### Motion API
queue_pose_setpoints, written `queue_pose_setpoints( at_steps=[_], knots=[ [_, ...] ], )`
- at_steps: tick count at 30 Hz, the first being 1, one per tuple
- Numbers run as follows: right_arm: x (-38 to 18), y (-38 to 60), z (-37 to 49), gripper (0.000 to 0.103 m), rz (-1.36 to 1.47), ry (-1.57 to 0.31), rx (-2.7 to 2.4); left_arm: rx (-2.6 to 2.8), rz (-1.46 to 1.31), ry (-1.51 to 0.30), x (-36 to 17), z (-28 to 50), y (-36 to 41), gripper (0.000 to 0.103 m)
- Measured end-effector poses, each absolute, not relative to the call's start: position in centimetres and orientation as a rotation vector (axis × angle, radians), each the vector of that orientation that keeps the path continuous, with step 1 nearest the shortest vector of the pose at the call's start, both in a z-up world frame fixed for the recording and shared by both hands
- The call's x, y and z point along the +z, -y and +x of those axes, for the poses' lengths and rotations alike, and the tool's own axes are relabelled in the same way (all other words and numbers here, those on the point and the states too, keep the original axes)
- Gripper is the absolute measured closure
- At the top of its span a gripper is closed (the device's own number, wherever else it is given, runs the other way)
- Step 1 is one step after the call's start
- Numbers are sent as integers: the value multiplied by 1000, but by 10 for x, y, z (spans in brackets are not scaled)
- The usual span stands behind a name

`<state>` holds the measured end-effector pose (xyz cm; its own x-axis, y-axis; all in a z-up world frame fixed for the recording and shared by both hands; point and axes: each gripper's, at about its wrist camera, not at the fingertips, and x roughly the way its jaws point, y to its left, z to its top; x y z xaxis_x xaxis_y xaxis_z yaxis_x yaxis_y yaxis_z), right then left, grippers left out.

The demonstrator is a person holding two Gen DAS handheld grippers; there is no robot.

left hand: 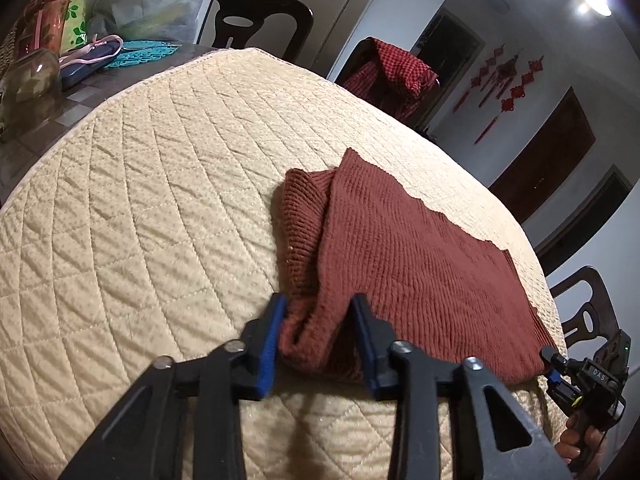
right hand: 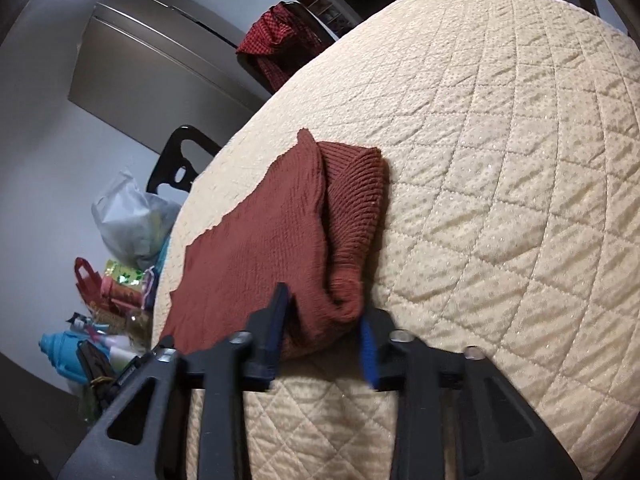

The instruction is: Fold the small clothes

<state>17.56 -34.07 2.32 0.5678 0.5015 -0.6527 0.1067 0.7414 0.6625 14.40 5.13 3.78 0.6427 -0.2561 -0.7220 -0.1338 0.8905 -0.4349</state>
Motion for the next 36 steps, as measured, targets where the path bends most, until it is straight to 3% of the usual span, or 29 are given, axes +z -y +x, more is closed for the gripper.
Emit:
queue_pose_setpoints(
  at_steps=[6, 24, 36],
  knots=[
    [25, 340, 177, 89, 710, -954, 260, -95, -454, -879, 44, 144, -48, 86],
    [58, 351, 88, 90, 694, -962, 330, -198, -469, -870, 72, 52, -58, 86],
    [29, 360, 70, 87, 704, -1015, 307, -184, -454, -921, 48, 42, -58, 86]
  ],
)
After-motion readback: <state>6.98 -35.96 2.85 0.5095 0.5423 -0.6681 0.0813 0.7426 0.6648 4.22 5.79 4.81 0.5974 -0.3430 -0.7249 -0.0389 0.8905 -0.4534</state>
